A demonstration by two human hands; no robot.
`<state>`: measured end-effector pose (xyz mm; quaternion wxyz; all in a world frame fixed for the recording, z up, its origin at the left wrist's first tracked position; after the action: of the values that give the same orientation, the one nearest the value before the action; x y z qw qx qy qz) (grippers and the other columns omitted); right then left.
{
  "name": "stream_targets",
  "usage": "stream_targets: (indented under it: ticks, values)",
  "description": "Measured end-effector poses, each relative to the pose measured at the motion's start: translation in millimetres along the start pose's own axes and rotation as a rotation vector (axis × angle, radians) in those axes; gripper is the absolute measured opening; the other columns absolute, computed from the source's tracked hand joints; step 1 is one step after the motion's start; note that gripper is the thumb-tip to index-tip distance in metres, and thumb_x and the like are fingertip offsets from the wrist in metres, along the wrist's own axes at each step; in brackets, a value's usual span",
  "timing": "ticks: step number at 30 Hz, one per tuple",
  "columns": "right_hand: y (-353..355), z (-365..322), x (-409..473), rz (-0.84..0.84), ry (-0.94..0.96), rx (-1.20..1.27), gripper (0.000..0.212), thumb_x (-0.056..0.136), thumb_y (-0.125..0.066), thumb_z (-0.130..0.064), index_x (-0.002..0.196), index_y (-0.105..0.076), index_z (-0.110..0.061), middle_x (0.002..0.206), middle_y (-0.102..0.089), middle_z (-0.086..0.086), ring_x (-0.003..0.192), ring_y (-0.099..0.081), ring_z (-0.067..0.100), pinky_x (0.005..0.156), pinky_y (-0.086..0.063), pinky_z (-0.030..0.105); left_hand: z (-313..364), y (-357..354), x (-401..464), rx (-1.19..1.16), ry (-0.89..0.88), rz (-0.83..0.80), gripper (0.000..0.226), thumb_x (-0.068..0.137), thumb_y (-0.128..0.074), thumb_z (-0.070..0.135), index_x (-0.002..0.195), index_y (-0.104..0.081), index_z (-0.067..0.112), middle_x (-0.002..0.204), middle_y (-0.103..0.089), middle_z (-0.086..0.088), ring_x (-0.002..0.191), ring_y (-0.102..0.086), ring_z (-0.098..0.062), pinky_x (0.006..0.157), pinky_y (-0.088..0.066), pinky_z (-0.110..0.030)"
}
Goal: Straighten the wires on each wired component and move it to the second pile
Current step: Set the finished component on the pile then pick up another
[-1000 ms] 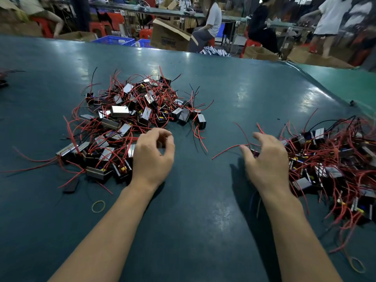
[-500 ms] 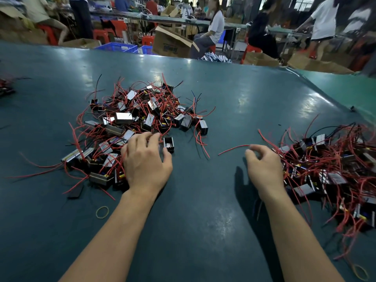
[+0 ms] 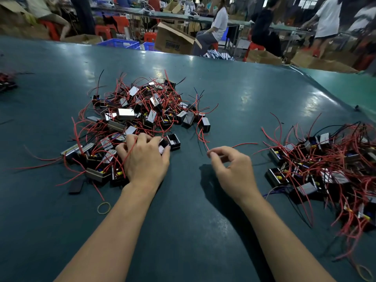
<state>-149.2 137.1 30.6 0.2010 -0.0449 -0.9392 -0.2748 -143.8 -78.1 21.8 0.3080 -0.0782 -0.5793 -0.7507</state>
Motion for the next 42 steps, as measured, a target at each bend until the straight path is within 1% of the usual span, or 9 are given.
stream_targets:
  ticks: [8,14,19,26,32,35,37,40,42]
  values:
    - [-13.3,4.1,5.8,-0.04,0.01,-0.053,0.012,0.087,-0.065,-0.011,0.083,-0.075,-0.017,0.073,-0.066,-0.013,0.065,-0.06,0.006,0.061,-0.044,0.012,8.6,9.6,37.4,-0.137,-0.022,0.009,0.033,0.094,-0.056,0.028,0.121,-0.06,0.009,0.112,-0.062,-0.014,0.104,-0.059,-0.033,0.088,-0.046,-0.042]
    - [-10.8,6.8,7.1,-0.025,0.001,-0.035,0.014,0.086,-0.065,-0.01,0.081,-0.075,-0.017,0.068,-0.063,-0.017,0.065,-0.059,-0.001,0.06,-0.04,0.005,18.7,2.8,100.0,0.108,0.031,-0.164,0.023,0.091,-0.062,0.02,0.107,-0.06,0.005,0.11,-0.063,-0.019,0.111,-0.054,-0.037,0.092,-0.046,-0.045]
    - [-10.1,9.1,7.9,-0.023,-0.013,-0.002,0.014,0.086,-0.065,-0.009,0.08,-0.075,-0.016,0.066,-0.062,-0.021,0.062,-0.057,-0.004,0.058,-0.038,0.005,24.3,-3.9,104.1,0.232,0.04,-0.246,0.019,0.087,-0.059,-0.001,0.104,-0.064,0.005,0.11,-0.064,-0.017,0.107,-0.058,-0.035,0.077,-0.048,-0.042]
    - [-11.1,10.6,8.3,-0.042,-0.068,0.017,0.017,0.087,-0.066,-0.014,0.076,-0.071,-0.026,0.058,-0.061,-0.019,0.055,-0.055,0.001,0.053,-0.038,0.008,23.1,42.8,70.0,-0.151,0.088,0.193,0.039,0.077,-0.067,0.017,0.115,-0.057,0.015,0.092,-0.064,-0.011,0.099,-0.054,-0.034,0.08,-0.044,-0.042]
    - [-10.9,12.6,8.1,-0.036,-0.095,0.027,0.017,0.086,-0.066,-0.014,0.076,-0.073,-0.025,0.059,-0.063,-0.02,0.057,-0.058,-0.001,0.056,-0.041,0.01,-3.8,49.4,51.2,-0.656,0.295,0.169,0.032,0.076,-0.079,0.031,0.105,-0.066,0.023,0.094,-0.069,0.007,0.095,-0.065,-0.021,0.085,-0.052,-0.035]
    - [-10.6,11.3,9.0,-0.052,-0.148,0.154,0.014,0.089,-0.066,-0.018,0.077,-0.07,-0.022,0.069,-0.07,-0.005,0.054,-0.062,0.01,0.054,-0.047,0.024,17.2,77.0,36.8,-0.647,0.004,0.301,0.028,0.078,-0.079,0.027,0.105,-0.07,0.023,0.099,-0.071,0.003,0.096,-0.061,-0.022,0.089,-0.048,-0.033]
    - [-14.0,6.4,9.3,-0.119,-0.258,0.517,0.016,0.093,-0.063,-0.029,0.087,-0.068,-0.015,0.081,-0.072,0.006,0.052,-0.062,0.014,0.043,-0.044,0.024,46.5,93.0,9.1,-0.602,-0.324,0.387,0.021,0.079,-0.077,0.019,0.1,-0.072,0.02,0.096,-0.07,0.004,0.091,-0.056,-0.02,0.083,-0.042,-0.028]
    - [-27.4,-3.3,4.3,-0.363,-0.49,0.983,0.058,0.081,-0.048,-0.061,0.102,-0.065,-0.01,0.078,-0.071,0.004,0.054,-0.063,0.014,0.041,-0.046,0.022,79.5,83.4,-33.3,-0.571,-0.665,0.297,0.016,0.081,-0.074,0.012,0.096,-0.073,0.016,0.096,-0.07,0.004,0.087,-0.056,-0.026,0.079,-0.046,-0.04]
    - [-29.2,-6.4,1.0,-0.43,-0.53,1.095,0.063,0.081,-0.051,-0.056,0.113,-0.063,-0.003,0.079,-0.067,0.006,0.057,-0.062,0.014,0.043,-0.047,0.024,87.3,68.4,-51.2,-0.616,-0.779,0.198,0.019,0.078,-0.075,0.003,0.096,-0.075,0.009,0.097,-0.071,-0.002,0.085,-0.056,-0.029,0.08,-0.048,-0.038]
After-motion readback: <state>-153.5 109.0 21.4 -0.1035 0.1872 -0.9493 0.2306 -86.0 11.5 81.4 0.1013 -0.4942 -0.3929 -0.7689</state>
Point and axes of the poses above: each hand's wrist, its own x-axis towards the middle knuckle, its own y-axis out of the back of the hand, z = x × y, the point moved 6 cm from there along x, towards the middle knuckle
